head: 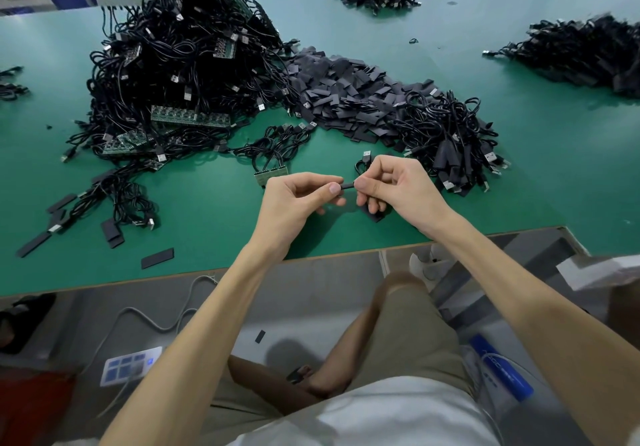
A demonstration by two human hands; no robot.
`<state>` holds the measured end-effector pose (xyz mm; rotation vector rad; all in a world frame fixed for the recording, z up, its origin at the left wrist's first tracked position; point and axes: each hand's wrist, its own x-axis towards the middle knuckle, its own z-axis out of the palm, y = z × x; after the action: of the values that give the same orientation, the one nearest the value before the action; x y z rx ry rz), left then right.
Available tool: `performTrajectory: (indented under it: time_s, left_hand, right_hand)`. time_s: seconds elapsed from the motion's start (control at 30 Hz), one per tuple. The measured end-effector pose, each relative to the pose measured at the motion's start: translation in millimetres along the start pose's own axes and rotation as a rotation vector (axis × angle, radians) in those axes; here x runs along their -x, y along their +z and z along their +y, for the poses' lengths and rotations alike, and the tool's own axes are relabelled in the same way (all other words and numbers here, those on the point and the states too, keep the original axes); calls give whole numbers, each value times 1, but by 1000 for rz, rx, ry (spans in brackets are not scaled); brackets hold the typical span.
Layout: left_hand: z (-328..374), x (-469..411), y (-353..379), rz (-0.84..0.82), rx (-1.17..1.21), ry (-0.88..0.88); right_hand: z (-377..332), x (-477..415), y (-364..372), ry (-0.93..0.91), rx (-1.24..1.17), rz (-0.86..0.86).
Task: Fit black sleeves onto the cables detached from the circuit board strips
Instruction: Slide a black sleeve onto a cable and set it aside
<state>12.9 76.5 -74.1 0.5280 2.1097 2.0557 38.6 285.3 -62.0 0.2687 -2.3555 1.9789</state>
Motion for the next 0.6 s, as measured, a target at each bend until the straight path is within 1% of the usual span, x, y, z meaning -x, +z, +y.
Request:
performTrajectory:
  time_s: [0.37, 0.5, 0.6]
  left_hand:
    - [2, 3, 2, -8, -2, 30]
    - [3, 3, 7, -41, -98, 46]
    - [3, 4, 8, -13, -100, 57]
  right_hand:
    - [2, 0, -3, 24, -51, -10]
    - [1, 0, -2, 19, -34, -36]
    - [1, -1, -2, 27, -34, -52]
